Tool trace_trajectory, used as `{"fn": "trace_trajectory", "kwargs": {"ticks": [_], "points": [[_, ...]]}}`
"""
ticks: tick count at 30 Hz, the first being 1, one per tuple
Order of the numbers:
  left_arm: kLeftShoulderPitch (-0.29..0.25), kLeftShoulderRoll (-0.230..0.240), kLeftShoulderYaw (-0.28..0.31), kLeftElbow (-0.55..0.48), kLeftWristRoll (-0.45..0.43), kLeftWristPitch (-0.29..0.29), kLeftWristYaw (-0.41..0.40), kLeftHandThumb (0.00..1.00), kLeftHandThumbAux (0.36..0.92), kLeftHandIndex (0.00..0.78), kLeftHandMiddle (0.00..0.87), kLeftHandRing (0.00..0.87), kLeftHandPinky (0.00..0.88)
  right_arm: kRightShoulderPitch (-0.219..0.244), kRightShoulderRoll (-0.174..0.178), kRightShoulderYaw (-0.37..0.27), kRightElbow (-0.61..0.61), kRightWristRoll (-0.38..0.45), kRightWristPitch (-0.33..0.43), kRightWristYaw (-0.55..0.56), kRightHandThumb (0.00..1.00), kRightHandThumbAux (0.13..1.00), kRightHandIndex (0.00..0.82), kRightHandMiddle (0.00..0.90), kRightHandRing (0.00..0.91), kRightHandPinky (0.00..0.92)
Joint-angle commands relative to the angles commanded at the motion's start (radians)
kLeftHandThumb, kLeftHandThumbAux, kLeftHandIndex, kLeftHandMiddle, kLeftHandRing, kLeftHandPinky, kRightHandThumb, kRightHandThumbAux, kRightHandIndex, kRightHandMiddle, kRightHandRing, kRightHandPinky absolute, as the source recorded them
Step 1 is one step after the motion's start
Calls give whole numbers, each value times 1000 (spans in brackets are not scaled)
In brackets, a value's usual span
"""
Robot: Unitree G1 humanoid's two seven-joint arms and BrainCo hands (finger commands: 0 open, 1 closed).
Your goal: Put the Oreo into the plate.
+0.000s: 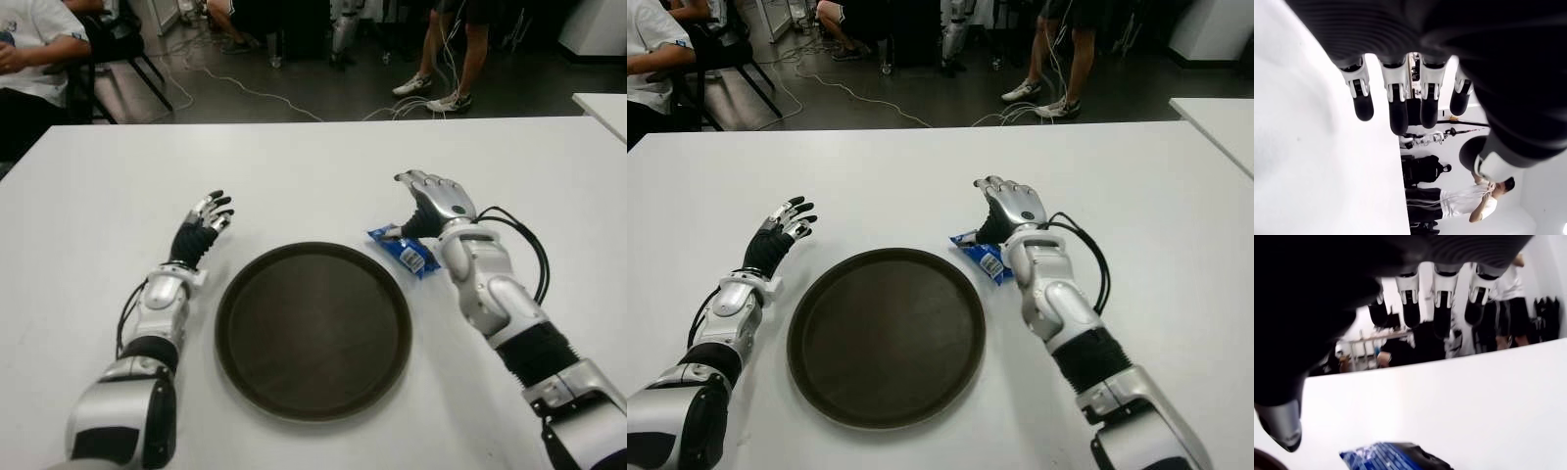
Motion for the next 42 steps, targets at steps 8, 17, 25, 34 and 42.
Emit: {"fn": "trace_trajectory", "kwargs": {"ticks": [8,17,25,34,42], "points": [[1,-1,3,2,-3,4,4,159,598,73,144,129,114,35,13,38,-105,-106,110,48,0,620,101,154,176,209],[-1,0,-2,7,5,-1,18,147,596,72,146,132,121,46,26,43,-127,-133,126,53,0,633,99,153,176,200],[-5,-3,-2,13,5,2,24,150,599,79,151,142,137,61,25,44,-166,-137,122,67,0,649,92,145,170,193],[-6,-8,2,6,-3,1,16,153,580,75,144,137,139,96,31,59,-230,-157,111,75,0,646,94,145,169,190],[-11,-2,-1,15,4,4,22,164,593,77,146,131,121,116,48,72,-259,-175,106,87,0,659,88,130,150,162]]}}
